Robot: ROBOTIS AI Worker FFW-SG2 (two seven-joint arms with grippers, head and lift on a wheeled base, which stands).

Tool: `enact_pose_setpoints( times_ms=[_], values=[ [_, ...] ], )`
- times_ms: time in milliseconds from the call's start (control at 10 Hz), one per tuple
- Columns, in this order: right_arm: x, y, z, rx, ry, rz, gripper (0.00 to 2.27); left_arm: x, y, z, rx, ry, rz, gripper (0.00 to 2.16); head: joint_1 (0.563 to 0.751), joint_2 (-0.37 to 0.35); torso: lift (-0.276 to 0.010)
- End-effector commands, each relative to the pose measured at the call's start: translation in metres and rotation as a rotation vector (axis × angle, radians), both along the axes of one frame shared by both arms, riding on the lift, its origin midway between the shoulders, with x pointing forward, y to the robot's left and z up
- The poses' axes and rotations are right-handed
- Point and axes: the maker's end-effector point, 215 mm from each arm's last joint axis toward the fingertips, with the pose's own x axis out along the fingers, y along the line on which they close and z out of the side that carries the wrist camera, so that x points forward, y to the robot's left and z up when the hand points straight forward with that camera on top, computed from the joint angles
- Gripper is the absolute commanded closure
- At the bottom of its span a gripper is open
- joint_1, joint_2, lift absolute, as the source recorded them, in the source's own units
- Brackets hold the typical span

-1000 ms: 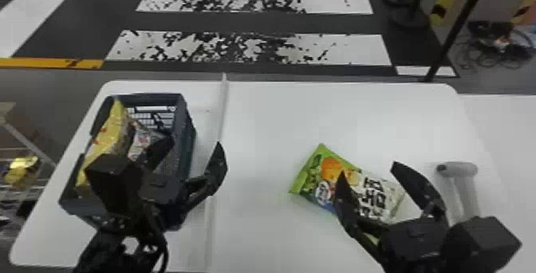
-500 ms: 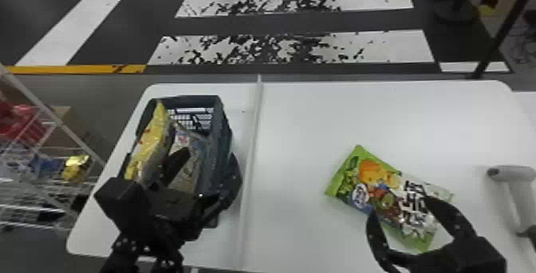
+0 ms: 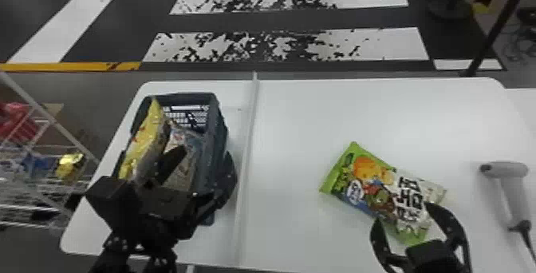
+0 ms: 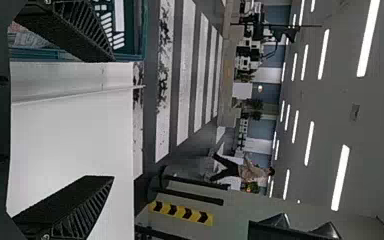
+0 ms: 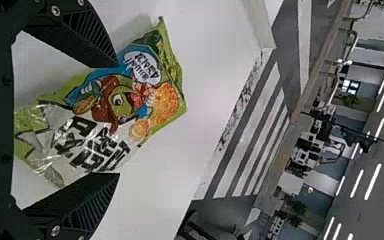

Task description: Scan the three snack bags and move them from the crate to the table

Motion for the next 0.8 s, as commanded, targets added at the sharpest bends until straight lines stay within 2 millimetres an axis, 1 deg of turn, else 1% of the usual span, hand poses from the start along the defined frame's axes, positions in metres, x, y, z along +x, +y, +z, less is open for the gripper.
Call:
enact_pose_setpoints(
  times_ms=[0, 200, 500, 700],
  values=[
    [-0.004, -0.007, -0.007, -0.112, -0.023, 0.008, 0.11, 0.003, 0.0, -0.001, -0.002, 0.0, -0.001, 0.03, 0.695, 0.11, -0.062],
    [-0.01, -0.017, -0.029, -0.231, 0.0, 0.019, 0.11, 0.007, -0.001, -0.005, -0.014, 0.004, -0.009, 0.03, 0.695, 0.087, -0.062],
    [-0.012, -0.028, -0.046, -0.332, 0.023, 0.054, 0.11, 0.014, -0.01, -0.011, -0.033, 0.009, -0.04, 0.03, 0.695, 0.066, -0.062],
    [-0.018, -0.03, -0.054, -0.403, 0.038, 0.096, 0.13, 0.014, -0.01, -0.014, -0.036, 0.015, -0.042, 0.03, 0.695, 0.044, -0.062]
  ],
)
